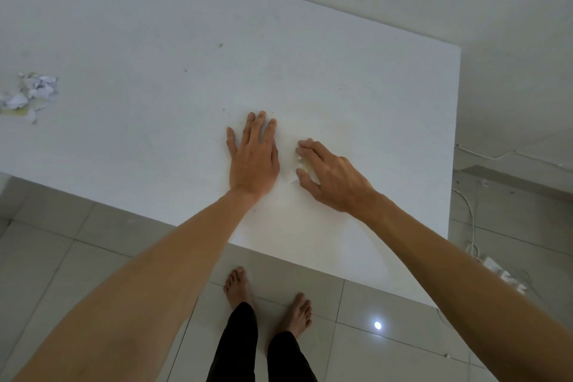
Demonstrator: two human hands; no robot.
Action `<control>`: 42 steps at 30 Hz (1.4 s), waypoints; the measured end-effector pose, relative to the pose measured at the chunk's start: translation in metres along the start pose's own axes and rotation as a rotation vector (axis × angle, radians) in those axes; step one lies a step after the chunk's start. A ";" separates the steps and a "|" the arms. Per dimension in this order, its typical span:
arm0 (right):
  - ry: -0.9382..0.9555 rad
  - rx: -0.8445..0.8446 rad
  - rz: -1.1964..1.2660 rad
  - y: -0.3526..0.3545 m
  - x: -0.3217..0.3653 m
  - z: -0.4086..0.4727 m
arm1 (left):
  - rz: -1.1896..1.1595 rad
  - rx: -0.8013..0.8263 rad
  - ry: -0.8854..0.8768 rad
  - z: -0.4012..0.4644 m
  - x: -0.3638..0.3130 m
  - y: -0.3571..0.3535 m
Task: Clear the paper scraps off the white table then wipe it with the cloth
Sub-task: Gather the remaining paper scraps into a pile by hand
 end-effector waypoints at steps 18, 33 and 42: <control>-0.108 -0.151 0.143 0.017 -0.020 0.005 | -0.017 -0.003 0.007 0.000 0.001 0.001; 0.045 -0.098 -0.075 0.006 0.008 -0.050 | -0.046 -0.009 0.009 0.000 0.001 0.000; 0.153 -0.072 -0.191 -0.008 0.018 -0.052 | -0.051 -0.010 0.008 0.000 0.000 -0.001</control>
Point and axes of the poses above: each hand's wrist, its own z-axis towards the middle knuckle, its own y-axis out of the back of the hand, x = y × z, the point moved 8 cm from there along z, towards the middle knuckle, and after that the axes turned 11 degrees about y, right-handed, at the moved point
